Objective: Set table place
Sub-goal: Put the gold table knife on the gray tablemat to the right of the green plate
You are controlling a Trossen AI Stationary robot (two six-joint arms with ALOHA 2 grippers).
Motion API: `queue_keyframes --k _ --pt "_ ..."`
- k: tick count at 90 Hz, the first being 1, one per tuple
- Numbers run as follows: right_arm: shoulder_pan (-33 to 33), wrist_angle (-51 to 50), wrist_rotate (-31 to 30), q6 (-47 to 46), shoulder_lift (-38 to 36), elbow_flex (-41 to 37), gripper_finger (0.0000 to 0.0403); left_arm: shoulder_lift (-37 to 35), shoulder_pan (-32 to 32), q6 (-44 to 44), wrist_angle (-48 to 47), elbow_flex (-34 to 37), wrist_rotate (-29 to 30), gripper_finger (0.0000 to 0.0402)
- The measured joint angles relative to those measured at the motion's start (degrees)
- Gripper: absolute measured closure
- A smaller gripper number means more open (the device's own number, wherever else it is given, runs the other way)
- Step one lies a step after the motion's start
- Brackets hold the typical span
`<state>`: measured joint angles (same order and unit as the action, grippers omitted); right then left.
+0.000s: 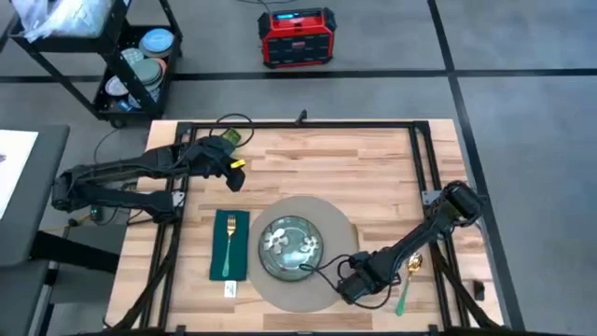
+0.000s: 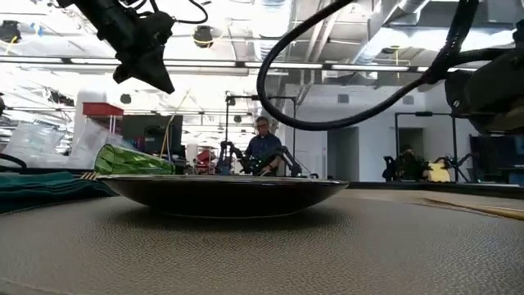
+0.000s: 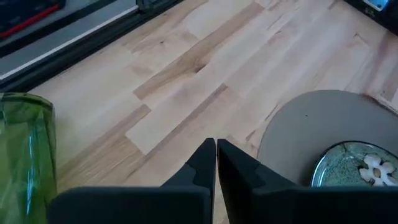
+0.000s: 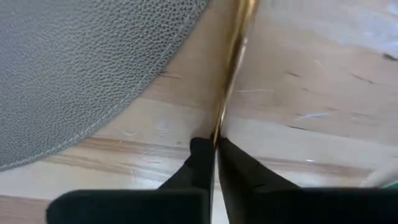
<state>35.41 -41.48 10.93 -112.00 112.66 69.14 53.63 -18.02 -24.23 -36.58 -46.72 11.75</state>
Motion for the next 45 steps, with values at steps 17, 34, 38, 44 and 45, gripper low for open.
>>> queue_keyframes --k 17,34,38,44,45 --pt "0.2 -2.6 -2.4 0.8 -0.5 2.2 0.0403 0.0 -1.3 0.0 0.0 0.0 0.0 0.0402" --pt "-0.1 -4.1 -8.4 3.0 -0.5 5.1 0.0402 0.0 -1.7 0.1 0.0 0.0 0.0 0.0402" --pt "-0.1 -4.1 -9.0 3.0 -0.5 5.8 0.0402 0.0 -1.7 0.1 0.0 0.0 0.0 0.0402" --pt "-0.1 -4.3 -8.8 3.2 -0.6 6.5 0.0402 0.0 -1.7 0.1 0.0 0.0 0.0 0.0402" --pt "-0.1 -4.3 -8.7 3.4 -0.6 6.5 0.0402 0.0 -1.7 0.1 0.0 0.0 0.0 0.0402"
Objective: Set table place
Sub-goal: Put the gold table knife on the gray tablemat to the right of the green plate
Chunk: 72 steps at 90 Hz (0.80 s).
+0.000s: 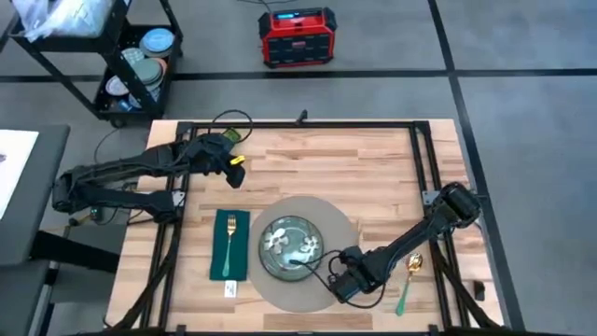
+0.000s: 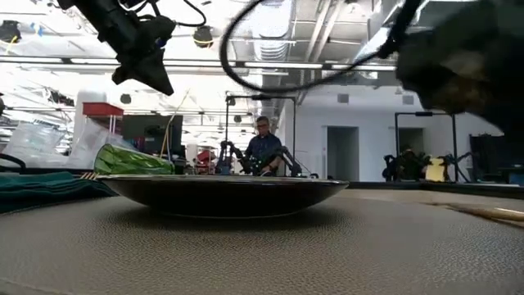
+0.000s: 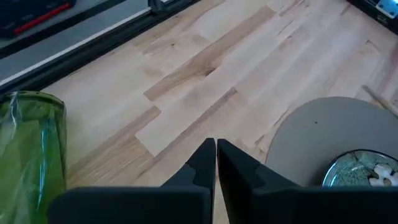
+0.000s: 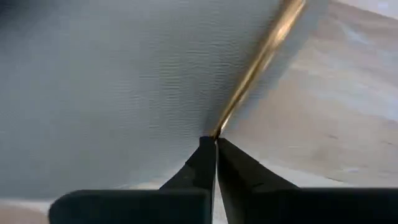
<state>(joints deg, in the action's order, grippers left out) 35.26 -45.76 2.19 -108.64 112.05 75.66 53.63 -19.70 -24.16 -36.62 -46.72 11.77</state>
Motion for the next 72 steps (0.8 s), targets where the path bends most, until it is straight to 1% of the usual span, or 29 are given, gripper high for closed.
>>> queue_keyframes --k 17,31,39,46,57,72 --pt "0.1 0.0 0.4 3.3 0.0 0.1 0.0402 0.0 0.0 0.0 -0.1 0.0 0.0 0.0402" --pt "-0.2 1.6 0.3 8.8 -0.1 0.1 0.0402 0.0 0.0 0.0 -0.6 0.0 0.0 0.0402" --pt "-0.3 1.0 -1.3 10.1 -0.2 0.1 0.0403 0.0 0.0 0.0 -1.9 0.0 0.0 0.0402" --pt "-0.4 -1.2 -3.0 9.2 -0.2 0.1 0.0403 0.0 0.0 0.5 -2.2 0.0 0.0 0.0402" --pt "-1.2 -5.3 -3.0 6.3 -0.7 0.1 0.0401 0.0 0.0 2.9 -2.2 0.0 0.0 0.0402" --pt "-1.8 -6.3 -3.8 2.1 -1.3 0.2 0.0389 0.0 0.0 3.0 -2.0 0.0 0.0 0.0402"
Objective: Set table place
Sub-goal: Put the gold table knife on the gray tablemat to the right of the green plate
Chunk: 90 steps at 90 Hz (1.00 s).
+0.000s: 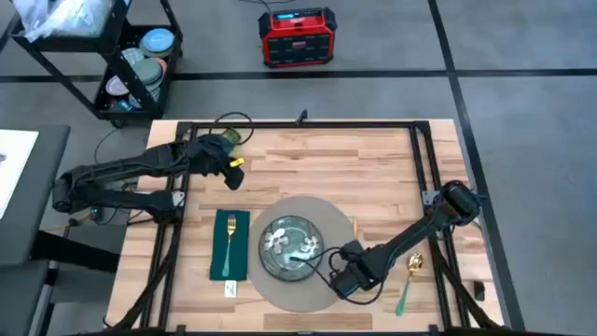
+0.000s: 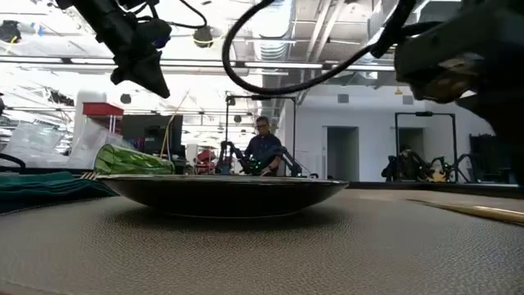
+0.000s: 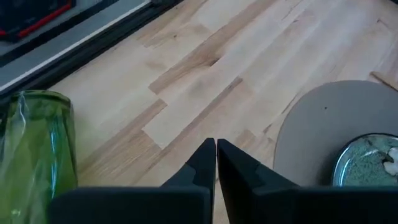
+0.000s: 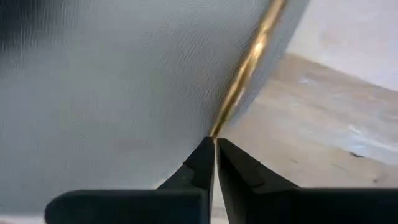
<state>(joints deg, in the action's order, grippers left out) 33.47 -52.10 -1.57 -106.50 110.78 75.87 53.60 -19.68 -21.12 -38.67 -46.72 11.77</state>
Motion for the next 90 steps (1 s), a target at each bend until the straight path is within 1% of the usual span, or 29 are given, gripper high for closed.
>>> queue_keyframes --k 10,26,37,47,53,59,71,90 --pt "-0.2 0.1 -0.1 -1.4 0.0 0.0 0.0361 0.0 0.0 0.2 0.0 0.0 0.0 0.0402" --pt "-1.2 0.2 1.8 -1.7 0.0 -0.1 0.0285 0.0 0.0 1.2 0.0 0.0 0.0 0.0402" --pt "-1.8 0.5 1.8 -2.6 0.0 -0.8 0.0227 0.0 0.0 1.2 0.0 0.0 0.0 0.0402" --pt "-2.2 0.6 3.2 -2.6 0.1 -1.9 0.0197 0.0 0.0 1.2 0.0 0.0 0.0 0.0402" --pt "-2.2 0.9 3.2 -2.6 0.1 -2.3 0.0195 0.0 0.0 1.2 0.0 0.0 0.0 0.0402" --pt "-2.2 1.1 3.1 -2.2 0.1 -2.3 0.0202 0.0 0.0 1.2 0.0 0.0 0.0 0.0402" --pt "-2.6 1.4 3.1 0.3 0.1 -2.3 0.0235 0.0 0.0 1.2 0.0 0.0 0.0 0.0402" --pt "-2.9 1.4 3.1 0.5 0.1 -2.3 0.0282 0.0 0.0 1.2 0.0 0.0 0.0 0.0402"
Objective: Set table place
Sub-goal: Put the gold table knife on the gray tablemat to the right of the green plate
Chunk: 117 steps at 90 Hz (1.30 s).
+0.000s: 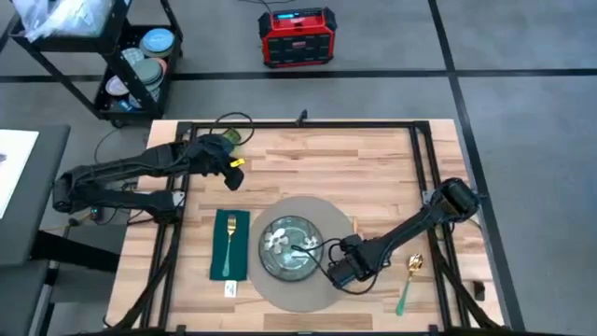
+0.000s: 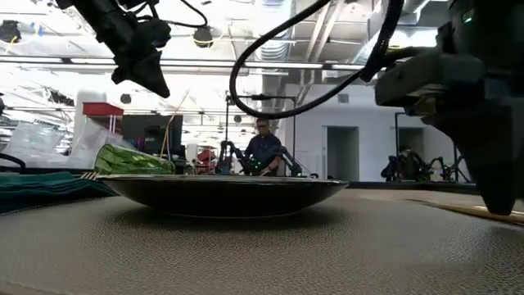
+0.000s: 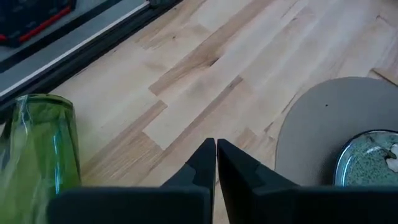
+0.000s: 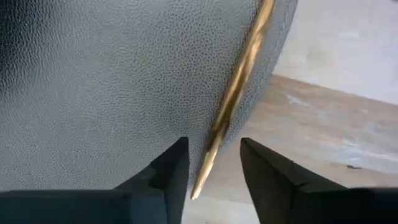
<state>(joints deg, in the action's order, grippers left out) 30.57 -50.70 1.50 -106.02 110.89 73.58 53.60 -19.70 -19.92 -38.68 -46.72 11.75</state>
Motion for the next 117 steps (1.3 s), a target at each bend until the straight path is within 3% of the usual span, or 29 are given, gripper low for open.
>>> queue_keyframes --k 54,64,80,117 --pt "0.0 7.5 1.5 -0.9 0.2 -3.4 0.0283 0.0 0.0 -0.3 -0.2 0.0 0.0 0.0402" --pt "0.0 6.7 2.5 -0.9 0.2 -3.4 0.031 0.0 0.0 -0.3 -0.4 0.0 0.0 0.0402" --pt "0.0 5.8 3.1 -0.8 0.3 -3.4 0.0392 0.0 0.0 -0.3 -0.3 0.0 0.0 0.0402" --pt "0.2 2.3 2.4 0.6 0.6 -0.7 0.0402 0.0 0.0 -0.4 0.1 0.0 0.0 0.0402"
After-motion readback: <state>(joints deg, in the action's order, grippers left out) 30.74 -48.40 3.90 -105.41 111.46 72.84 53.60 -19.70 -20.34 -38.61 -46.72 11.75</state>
